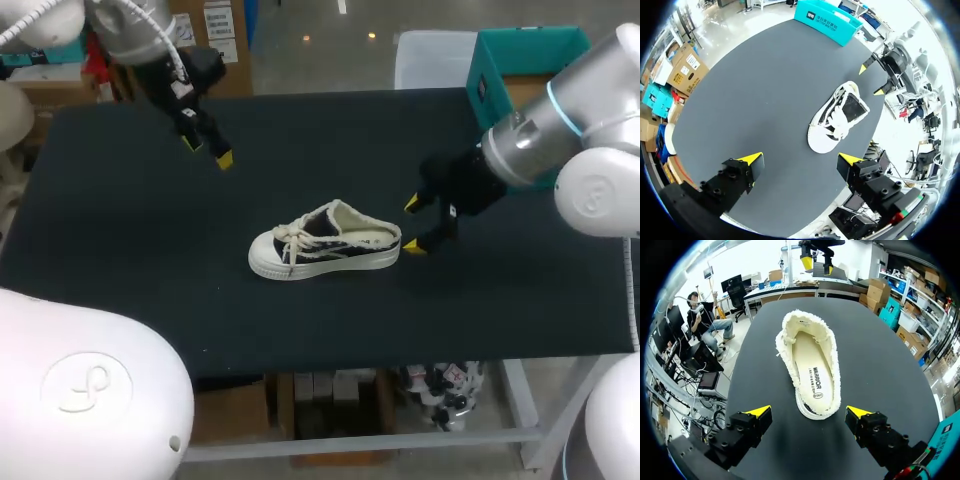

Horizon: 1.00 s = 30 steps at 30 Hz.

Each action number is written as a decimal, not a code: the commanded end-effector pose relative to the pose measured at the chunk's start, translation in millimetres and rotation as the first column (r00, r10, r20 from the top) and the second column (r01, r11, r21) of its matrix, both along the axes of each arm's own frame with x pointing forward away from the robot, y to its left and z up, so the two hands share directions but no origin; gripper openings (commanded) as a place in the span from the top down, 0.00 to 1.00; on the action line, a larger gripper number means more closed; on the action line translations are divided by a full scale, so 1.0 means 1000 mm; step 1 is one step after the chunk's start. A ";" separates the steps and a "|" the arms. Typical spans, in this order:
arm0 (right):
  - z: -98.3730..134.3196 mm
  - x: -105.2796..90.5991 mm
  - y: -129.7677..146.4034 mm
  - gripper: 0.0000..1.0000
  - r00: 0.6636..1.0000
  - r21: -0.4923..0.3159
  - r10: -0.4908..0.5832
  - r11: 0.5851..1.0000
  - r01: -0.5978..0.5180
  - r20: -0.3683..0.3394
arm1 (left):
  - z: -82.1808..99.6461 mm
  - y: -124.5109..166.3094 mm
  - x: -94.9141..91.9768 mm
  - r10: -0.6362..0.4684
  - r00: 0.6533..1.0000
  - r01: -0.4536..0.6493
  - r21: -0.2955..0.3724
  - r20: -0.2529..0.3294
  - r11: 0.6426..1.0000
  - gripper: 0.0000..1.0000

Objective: Open the shoe tongue, take the insole out of the shoe, put the insole back into the shoe, and pack the shoe into the shoebox

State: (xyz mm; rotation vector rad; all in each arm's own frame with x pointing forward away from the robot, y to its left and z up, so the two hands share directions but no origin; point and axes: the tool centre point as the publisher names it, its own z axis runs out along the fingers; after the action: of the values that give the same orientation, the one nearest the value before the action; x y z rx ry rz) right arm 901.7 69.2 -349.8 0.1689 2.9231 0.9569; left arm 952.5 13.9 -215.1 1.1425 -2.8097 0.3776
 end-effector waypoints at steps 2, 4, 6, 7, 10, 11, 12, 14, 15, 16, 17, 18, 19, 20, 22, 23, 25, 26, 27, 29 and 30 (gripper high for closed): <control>-0.014 0.004 0.009 0.00 0.999 0.040 0.029 0.999 -0.028 -0.018 | 0.006 -0.022 0.008 0.016 0.999 -0.013 0.090 -0.036 0.996 0.00; -0.019 0.002 0.014 0.00 0.999 0.039 0.031 0.999 -0.030 -0.025 | 0.006 -0.025 0.009 0.016 0.999 -0.013 0.093 -0.037 0.996 0.00; -0.024 0.002 0.016 0.00 0.999 0.045 0.028 0.999 -0.026 -0.043 | 0.005 -0.027 0.009 0.013 0.999 -0.010 0.090 -0.039 0.996 0.00; -0.027 0.003 0.017 0.00 0.998 0.050 0.027 0.998 -0.025 -0.049 | 0.005 -0.027 0.009 0.011 0.999 -0.007 0.090 -0.040 0.996 0.00; -0.034 0.005 0.020 0.00 0.997 0.053 0.021 0.998 -0.018 -0.068 | 0.003 -0.029 0.008 0.005 0.999 -0.001 0.081 -0.047 0.997 0.00; -0.036 0.006 0.021 0.00 0.997 0.053 0.016 0.998 -0.012 -0.070 | 0.003 -0.029 0.007 0.002 0.999 0.002 0.079 -0.049 0.997 0.00; -0.038 0.007 0.022 0.00 0.997 0.055 0.011 0.998 -0.007 -0.073 | 0.002 -0.030 0.007 0.001 0.999 0.003 0.080 -0.050 0.997 0.00; -0.040 0.009 0.023 0.00 0.997 0.068 0.005 0.998 0.000 -0.072 | 0.002 -0.030 0.005 -0.004 0.999 0.008 0.076 -0.052 0.997 0.00; -0.040 0.009 0.024 0.00 0.997 0.073 -0.001 0.997 0.006 -0.071 | 0.002 -0.030 0.005 -0.004 0.999 0.008 0.075 -0.052 0.997 0.00; -0.041 0.010 0.025 0.00 0.998 0.076 -0.006 0.997 0.011 -0.069 | 0.002 -0.030 0.004 -0.005 0.999 0.009 0.073 -0.053 0.997 0.00; -0.042 0.011 0.026 0.00 0.998 0.084 -0.008 0.996 0.013 -0.067 | 0.002 -0.029 0.004 -0.005 0.999 0.009 0.070 -0.054 0.997 0.00; -0.042 0.012 0.027 0.00 0.998 0.085 -0.011 0.996 0.016 -0.067 | 0.002 -0.029 0.003 -0.006 0.998 0.010 0.070 -0.055 0.998 0.00; -0.043 0.013 0.028 0.00 0.998 0.085 -0.012 0.996 0.018 -0.067 | 0.001 -0.029 0.002 -0.007 0.998 0.011 0.070 -0.055 0.997 0.00; -0.044 0.014 0.029 0.00 0.998 0.096 -0.008 0.995 0.015 -0.067 | 0.001 -0.030 0.002 -0.009 0.998 0.013 0.071 -0.056 0.997 0.00; -0.046 0.015 0.033 0.00 0.997 0.096 -0.005 0.995 0.012 -0.075 | 0.000 -0.030 0.001 -0.010 0.998 0.015 0.074 -0.058 0.997 0.00; -0.047 0.014 0.035 0.00 0.997 0.099 -0.001 0.995 0.009 -0.078 | 0.000 -0.030 0.001 -0.011 0.998 0.015 0.076 -0.058 0.997 0.00; -0.050 0.013 0.038 0.00 0.996 0.099 0.006 0.995 0.002 -0.087 | 0.000 -0.031 0.001 -0.010 0.998 0.015 0.079 -0.060 0.997 0.00; -0.053 0.012 0.039 0.00 0.996 0.100 0.007 0.995 0.002 -0.091 | -0.001 -0.031 0.001 -0.010 0.998 0.015 0.081 -0.060 0.997 0.00; -0.055 0.011 0.040 0.00 0.995 0.100 0.009 0.995 0.001 -0.098 | -0.001 -0.031 0.001 -0.010 0.998 0.015 0.082 -0.060 0.997 0.00; -0.059 0.010 0.042 0.00 0.994 0.102 0.013 0.995 -0.001 -0.113 | -0.002 -0.032 0.001 -0.010 0.998 0.015 0.084 -0.060 0.996 0.00; -0.062 0.010 0.044 0.00 0.993 0.101 0.015 0.995 -0.003 -0.118 | -0.002 -0.033 0.001 -0.009 0.998 0.014 0.085 -0.060 0.996 0.00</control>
State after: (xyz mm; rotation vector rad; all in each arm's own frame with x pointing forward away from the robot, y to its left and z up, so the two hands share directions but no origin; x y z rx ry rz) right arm 908.7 104.6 -397.3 0.2386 2.9616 1.1253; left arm 952.6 -16.4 -216.8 1.1299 -2.8036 0.2309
